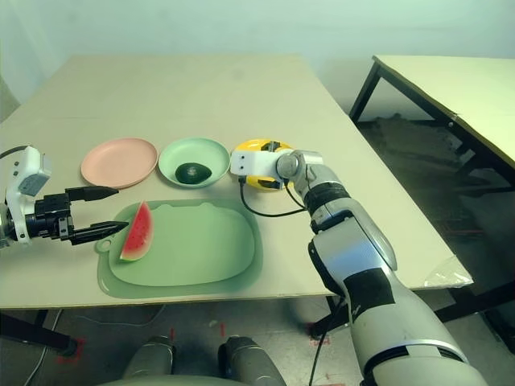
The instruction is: Place the fruits into color-matched plates.
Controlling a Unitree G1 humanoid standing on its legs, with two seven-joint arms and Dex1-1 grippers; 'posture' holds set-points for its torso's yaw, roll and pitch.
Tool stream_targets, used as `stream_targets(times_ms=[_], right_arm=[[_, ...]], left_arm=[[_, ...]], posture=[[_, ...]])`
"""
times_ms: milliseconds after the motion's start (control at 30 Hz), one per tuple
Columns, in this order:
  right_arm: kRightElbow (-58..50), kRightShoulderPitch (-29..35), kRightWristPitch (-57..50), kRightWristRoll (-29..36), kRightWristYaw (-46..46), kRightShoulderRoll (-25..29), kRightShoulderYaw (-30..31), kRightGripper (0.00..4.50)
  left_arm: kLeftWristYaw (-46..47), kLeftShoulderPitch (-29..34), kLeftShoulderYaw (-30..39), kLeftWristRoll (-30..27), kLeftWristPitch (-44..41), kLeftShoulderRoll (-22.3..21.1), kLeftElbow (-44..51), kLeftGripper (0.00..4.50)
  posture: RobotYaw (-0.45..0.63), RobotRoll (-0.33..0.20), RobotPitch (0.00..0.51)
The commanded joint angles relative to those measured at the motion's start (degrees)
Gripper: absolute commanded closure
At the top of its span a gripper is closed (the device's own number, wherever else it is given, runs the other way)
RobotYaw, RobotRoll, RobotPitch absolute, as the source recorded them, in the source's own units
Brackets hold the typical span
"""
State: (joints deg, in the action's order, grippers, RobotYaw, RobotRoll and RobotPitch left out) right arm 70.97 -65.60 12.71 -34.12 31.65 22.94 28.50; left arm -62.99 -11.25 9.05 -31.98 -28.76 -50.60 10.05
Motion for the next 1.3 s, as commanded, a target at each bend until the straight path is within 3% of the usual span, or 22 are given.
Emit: stream_targets(times_ms=[33, 267, 400, 633, 733, 800, 900, 967, 1100, 1300], right_arm=[[-2.37, -1.92, 1.58, 2.01, 4.03, 1.26, -1.6, 0.03], [-19.84, 0.08, 2.92, 10.1, 22.48, 4.27, -4.55, 0.03], [-33.99, 4.41, -9.19, 21.21, 31.24, 2.92, -10.28, 0.03], [-58.59, 20.04, -33.99, 43.58, 35.75, -0.7, -21.52, 0.03], [-64.16, 28.53, -37.3, 52.62, 36.0, -2.39, -26.51, 0.03], [-65.91, 33.77, -34.75, 55.02, 39.12, -1.39, -26.53, 0.03], [-64.77, 39.6, -30.5, 56.93, 41.66, -0.53, -27.18, 0.03], [-63.53, 42.23, -27.03, 57.37, 44.28, 0.36, -26.88, 0.03], [-60.93, 44.23, -23.19, 59.63, 46.27, -0.05, -27.94, 0.03], [-58.44, 44.61, -20.63, 61.32, 47.74, -0.44, -28.56, 0.03]], left_arm=[[-0.06, -0.48, 0.39, -0.09, -0.29, -0.19, 0.02, 0.0], [-2.38, -0.58, 1.17, 0.67, 1.2, -2.21, -2.46, 0.0], [-3.61, -0.9, 0.98, 1.59, 2.88, -3.35, -3.72, 0.0], [-3.07, -1.64, 0.53, 5.88, 7.81, -4.21, -5.92, 0.0], [-2.51, -2.32, -0.32, 9.4, 11.91, -4.49, -7.68, 0.0], [-1.79, -3.29, -1.29, 12.44, 15.43, -4.27, -9.27, 0.0], [-1.49, -4.69, -5.04, 20.64, 26.92, -4.86, -12.99, 0.0], [-1.66, -6.58, -6.66, 23.13, 33.12, -4.04, -14.66, 0.0], [-2.41, -11.35, -10.15, 26.75, 43.36, -1.97, -16.52, 0.0], [-10.29, -19.23, -18.06, 30.52, 55.47, -2.62, -20.51, 0.0]], posture=[[0.09, 0.0, 0.036], [0.07, 0.0, 0.037], [0.08, 0.0, 0.038], [0.08, 0.0, 0.041], [0.08, 0.0, 0.044], [0.08, 0.0, 0.044], [0.09, 0.0, 0.042], [0.09, 0.0, 0.041], [0.09, 0.0, 0.037], [0.07, 0.0, 0.036]])
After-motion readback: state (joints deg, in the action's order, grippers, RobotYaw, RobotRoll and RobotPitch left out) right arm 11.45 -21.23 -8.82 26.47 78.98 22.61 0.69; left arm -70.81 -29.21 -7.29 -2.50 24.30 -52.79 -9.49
